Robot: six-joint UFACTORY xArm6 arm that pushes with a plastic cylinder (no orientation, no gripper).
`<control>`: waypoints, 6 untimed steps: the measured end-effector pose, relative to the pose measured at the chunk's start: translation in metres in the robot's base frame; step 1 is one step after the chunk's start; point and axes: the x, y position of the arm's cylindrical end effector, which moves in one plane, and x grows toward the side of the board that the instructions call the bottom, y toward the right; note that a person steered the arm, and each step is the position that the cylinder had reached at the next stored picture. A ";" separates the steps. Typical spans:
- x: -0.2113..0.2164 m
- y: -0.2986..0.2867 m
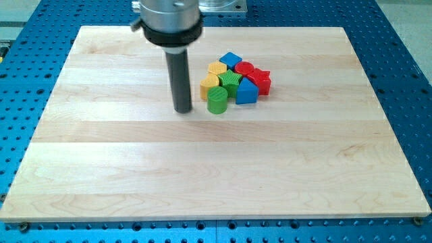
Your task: Move the green circle to the bottom of the green star
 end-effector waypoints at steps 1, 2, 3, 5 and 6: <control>0.002 0.031; -0.002 0.053; 0.002 0.011; 0.014 0.065; 0.017 0.071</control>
